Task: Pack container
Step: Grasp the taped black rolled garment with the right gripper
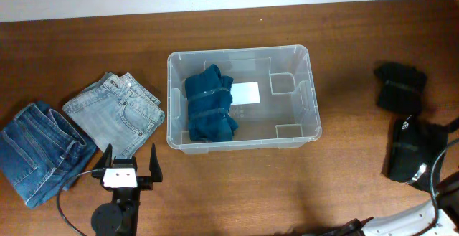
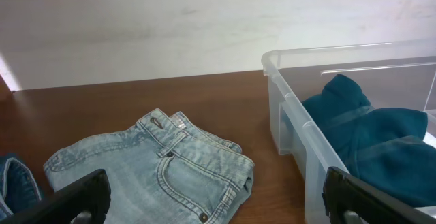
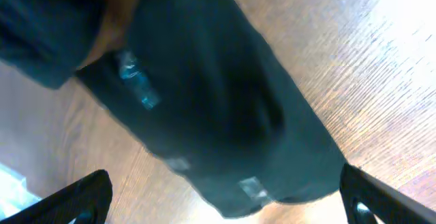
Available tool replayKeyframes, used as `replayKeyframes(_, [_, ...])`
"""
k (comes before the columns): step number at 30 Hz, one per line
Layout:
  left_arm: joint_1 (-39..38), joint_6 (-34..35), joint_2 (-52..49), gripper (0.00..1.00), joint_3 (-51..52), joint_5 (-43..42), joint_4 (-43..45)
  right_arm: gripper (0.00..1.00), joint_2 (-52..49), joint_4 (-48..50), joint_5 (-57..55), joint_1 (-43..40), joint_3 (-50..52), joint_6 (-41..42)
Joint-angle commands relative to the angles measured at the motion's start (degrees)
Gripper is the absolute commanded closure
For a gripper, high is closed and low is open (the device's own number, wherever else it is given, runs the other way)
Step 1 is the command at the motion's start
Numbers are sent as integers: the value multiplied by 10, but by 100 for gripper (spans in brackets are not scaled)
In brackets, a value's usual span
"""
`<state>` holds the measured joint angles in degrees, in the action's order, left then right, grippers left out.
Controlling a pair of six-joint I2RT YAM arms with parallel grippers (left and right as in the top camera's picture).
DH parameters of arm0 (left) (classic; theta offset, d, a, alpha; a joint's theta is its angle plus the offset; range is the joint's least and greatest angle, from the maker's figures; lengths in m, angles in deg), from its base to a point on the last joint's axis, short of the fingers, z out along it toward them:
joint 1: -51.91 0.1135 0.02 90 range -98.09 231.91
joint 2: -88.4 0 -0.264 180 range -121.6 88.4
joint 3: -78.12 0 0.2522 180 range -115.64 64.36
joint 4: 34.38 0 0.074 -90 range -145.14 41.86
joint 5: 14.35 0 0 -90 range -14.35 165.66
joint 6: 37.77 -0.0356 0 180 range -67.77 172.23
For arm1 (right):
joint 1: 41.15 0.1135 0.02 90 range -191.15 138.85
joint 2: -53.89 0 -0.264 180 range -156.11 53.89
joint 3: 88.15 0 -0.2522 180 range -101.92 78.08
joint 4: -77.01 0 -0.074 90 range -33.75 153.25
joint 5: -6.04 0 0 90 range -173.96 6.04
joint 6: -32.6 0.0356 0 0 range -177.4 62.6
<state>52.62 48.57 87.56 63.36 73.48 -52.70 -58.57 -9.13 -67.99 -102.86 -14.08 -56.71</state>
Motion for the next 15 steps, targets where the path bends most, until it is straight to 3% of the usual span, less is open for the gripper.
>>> replayKeyframes(1, [2, -5, 4, 1, 5, 0, 0, 2, -2, 30, 34, -10, 59, 2])
replayKeyframes(8, [2, -5, 4, 1, 5, 0, 0, 1, -2, 132, 154, -5, 193, -16])
replayKeyframes(15, [2, -5, 4, 1, 5, 0, 0, 1, 2, 113, 269, 21, 215, -75])
